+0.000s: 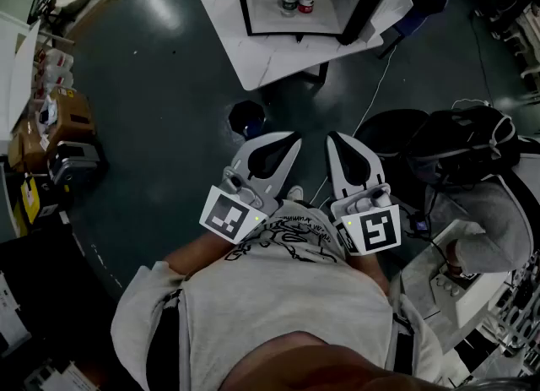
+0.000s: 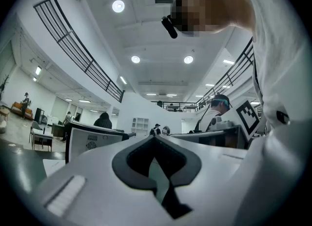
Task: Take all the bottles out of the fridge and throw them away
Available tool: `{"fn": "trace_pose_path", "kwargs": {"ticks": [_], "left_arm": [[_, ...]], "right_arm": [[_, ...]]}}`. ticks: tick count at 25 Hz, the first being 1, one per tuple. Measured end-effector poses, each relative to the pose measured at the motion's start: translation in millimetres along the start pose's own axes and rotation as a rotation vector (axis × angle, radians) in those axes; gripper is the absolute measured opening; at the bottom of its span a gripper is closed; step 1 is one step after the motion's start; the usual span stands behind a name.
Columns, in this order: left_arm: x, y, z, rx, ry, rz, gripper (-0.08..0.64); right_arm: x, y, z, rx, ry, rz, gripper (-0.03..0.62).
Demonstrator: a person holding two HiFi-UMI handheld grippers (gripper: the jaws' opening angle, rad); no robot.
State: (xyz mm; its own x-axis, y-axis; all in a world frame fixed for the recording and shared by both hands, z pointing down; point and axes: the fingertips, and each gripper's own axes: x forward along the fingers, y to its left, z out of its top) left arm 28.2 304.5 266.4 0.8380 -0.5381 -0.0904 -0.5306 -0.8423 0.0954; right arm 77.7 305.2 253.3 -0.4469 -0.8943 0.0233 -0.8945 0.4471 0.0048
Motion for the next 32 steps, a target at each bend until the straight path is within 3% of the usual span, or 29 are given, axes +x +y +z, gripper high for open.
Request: {"fn": "trace_pose_path", "kwargs": {"ticks": [8, 12, 14, 19, 23, 28, 32], "left_arm": [[19, -8, 1, 0.023, -0.050, 0.011, 0.008], [33, -15, -8, 0.018, -0.024, 0.018, 0.008], [40, -21, -4, 0.035, -0.059, 0.016, 0.008], [51, -44, -15, 0.026, -0.039, 0.021, 0.008], [67, -59, -19, 0.022, -0.069, 0.012, 0.008], [67, -73, -34, -0.005, 0.023, 0.014, 0.008], [68, -70, -33, -0.003, 0.013, 0.025, 0.008]], "right_arm": [[-8, -18, -5, 0.003, -0.005, 0.007, 0.008], [-15, -32, -7, 0.012, -0.025, 0.013, 0.009], [-20, -39, -7, 0.011, -0.027, 0.012, 0.009], [-42, -55, -11, 0.014, -0.020, 0.004, 0.009], [-54, -71, -19, 0.016, -0.009, -0.001, 0.008], [-64, -76, -21, 0.023, -0.005, -0.004, 0.008], [-61, -76, -23, 0.019, 0.002, 0.005, 0.008]]}}
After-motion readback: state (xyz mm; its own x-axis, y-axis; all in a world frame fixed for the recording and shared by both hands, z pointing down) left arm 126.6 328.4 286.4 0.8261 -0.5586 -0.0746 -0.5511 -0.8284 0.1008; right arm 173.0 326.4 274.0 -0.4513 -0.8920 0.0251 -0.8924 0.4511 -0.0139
